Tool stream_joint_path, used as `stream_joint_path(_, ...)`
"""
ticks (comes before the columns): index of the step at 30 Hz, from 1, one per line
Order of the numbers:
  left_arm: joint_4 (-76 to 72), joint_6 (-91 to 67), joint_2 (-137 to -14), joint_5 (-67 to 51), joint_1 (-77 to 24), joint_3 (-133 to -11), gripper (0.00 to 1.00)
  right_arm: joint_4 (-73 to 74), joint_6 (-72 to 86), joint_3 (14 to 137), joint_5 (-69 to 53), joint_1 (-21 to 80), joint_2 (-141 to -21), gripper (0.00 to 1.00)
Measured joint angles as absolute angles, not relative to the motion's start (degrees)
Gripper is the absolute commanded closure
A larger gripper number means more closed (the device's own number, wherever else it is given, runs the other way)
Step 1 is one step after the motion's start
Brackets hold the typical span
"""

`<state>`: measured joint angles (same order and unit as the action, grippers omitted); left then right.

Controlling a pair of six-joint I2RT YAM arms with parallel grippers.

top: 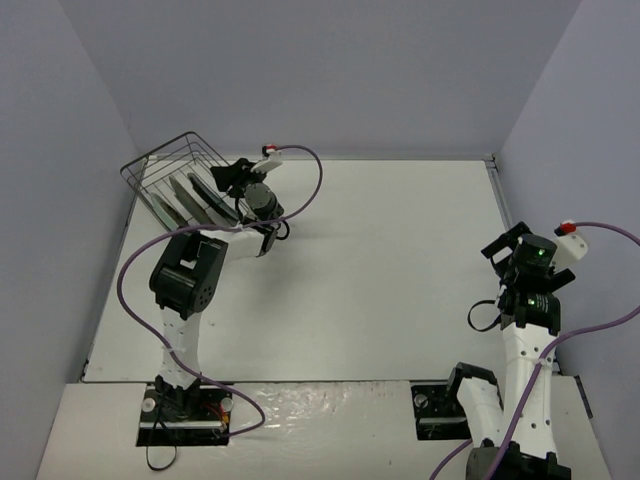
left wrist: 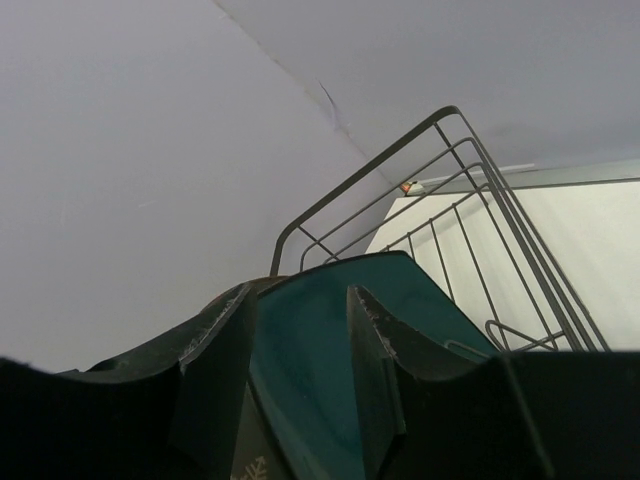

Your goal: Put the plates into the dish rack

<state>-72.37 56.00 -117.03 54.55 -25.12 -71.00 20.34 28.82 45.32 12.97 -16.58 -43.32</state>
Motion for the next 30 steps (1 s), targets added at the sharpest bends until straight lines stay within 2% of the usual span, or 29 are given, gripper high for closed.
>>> stream_joint_path(2,-72.37,56.18,-116.99,55.09,-25.69,-70.69,0.59,20.35,28.82,45.32,12.97,-16.58,-43.33,0.0)
stream_joint_path(8,-72.34,56.82,-116.57,57.1,-27.23,-70.48,0.38,20.34,28.82,45.32,12.68,-16.58,-43.35,0.0)
stream_joint_path(11,-72.24,57.49,-115.28,59.27,-27.82,-70.85,0.35,20.34,28.82,45.32,12.58,-16.58,-43.35,0.0)
stream_joint_path(14,-67.88,54.9,-111.42,62.37,-27.99,-71.85,0.26,20.34,28.82,45.32,12.56,-16.58,-43.36,0.0)
stream_joint_path(16,-60.83,50.22,-107.05,64.39,-28.01,-72.76,0.21,20.34,28.82,45.32,12.55,-16.58,-43.4,0.0)
stream_joint_path(18,-46.93,40.05,-102.27,65.1,-27.97,-75.98,0.07,20.33,28.82,45.32,12.52,-16.58,-43.52,0.0)
stream_joint_path(22,-8.55,10.67,-94.16,52.8,-25.3,-88.8,0.07,20.05,28.79,45.32,12.29,-16.58,-44.31,0.0)
stream_joint_path(24,1.19,2.14,-90.05,48.18,-23.04,-92.49,0.07,19.92,28.74,45.32,11.85,-16.58,-44.92,0.0)
stream_joint_path(30,21.7,-16.03,-80.22,35.73,-20.58,-91.82,0.03,19.94,28.56,45.17,11.07,-16.58,-45.43,0.0)
